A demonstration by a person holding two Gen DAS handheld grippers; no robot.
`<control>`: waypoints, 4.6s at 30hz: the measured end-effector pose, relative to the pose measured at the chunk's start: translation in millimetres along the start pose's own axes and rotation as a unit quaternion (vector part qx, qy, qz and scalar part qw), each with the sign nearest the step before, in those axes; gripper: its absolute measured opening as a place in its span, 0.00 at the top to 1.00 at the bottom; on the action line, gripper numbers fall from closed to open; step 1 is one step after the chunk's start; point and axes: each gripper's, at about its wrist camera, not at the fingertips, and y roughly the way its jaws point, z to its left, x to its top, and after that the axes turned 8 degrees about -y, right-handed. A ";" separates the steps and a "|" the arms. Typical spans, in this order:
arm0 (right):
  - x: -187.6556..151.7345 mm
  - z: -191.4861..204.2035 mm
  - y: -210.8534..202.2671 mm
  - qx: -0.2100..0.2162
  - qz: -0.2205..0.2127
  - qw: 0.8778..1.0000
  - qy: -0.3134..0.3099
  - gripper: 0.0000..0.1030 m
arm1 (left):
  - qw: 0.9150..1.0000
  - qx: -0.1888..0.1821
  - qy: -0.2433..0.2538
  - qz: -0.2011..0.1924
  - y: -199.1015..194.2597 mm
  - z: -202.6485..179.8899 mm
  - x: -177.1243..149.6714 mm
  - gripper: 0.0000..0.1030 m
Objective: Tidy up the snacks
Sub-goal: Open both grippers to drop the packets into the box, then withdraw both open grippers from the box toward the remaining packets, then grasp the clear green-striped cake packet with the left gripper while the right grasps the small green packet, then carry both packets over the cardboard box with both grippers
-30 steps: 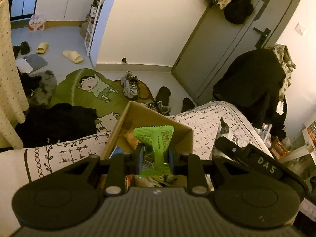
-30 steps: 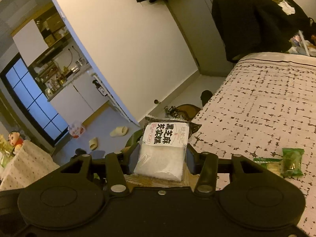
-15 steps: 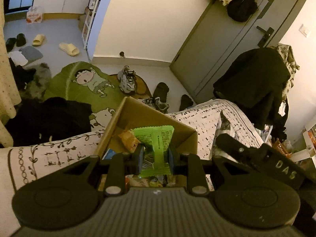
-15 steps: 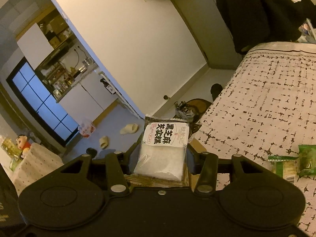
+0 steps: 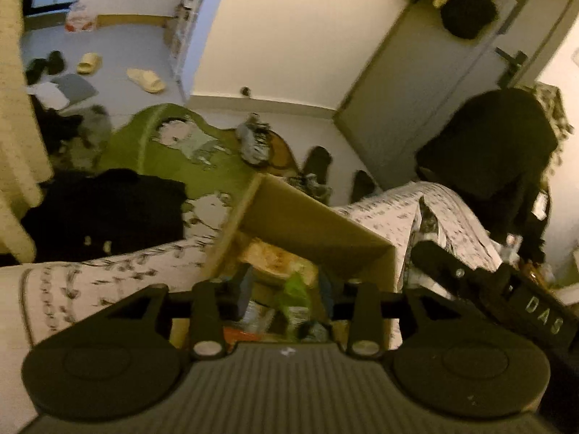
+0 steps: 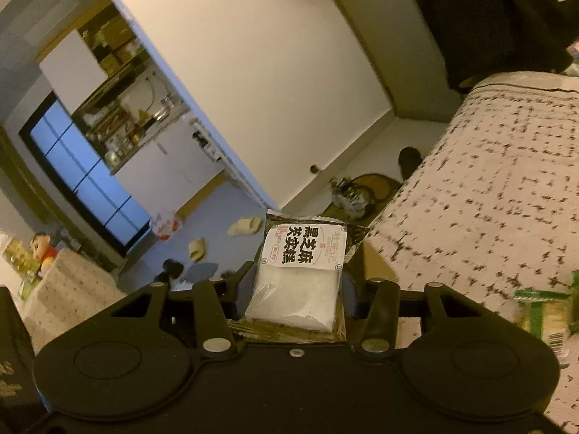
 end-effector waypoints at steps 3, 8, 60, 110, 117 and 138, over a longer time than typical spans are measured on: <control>-0.5 9.7 -1.4 -0.004 -0.005 1.000 -0.014 0.37 | 1.000 0.007 -0.004 -0.009 -9.5 7.0 4.0 0.54; 5.9 12.9 -27.1 -0.032 -0.036 0.999 -0.020 0.16 | 0.999 0.029 -0.004 -0.018 -25.2 9.9 6.3 0.39; -22.9 -161.9 -99.9 -0.154 -0.029 0.982 0.107 0.20 | 0.993 -0.076 0.089 0.015 -17.7 -114.2 -104.6 0.18; -40.4 -212.0 -61.2 -0.202 0.013 0.964 0.175 0.76 | 0.982 -0.020 0.177 0.070 119.2 -150.5 -182.1 0.55; -35.2 -200.8 -64.0 -0.185 -0.006 0.966 0.178 0.76 | 0.985 -0.019 0.156 0.065 94.9 -146.7 -151.8 0.55; -1.9 -94.1 -62.3 -0.142 -0.059 0.983 0.097 0.76 | 0.993 -0.051 0.109 -0.001 -5.2 -95.1 -58.8 0.55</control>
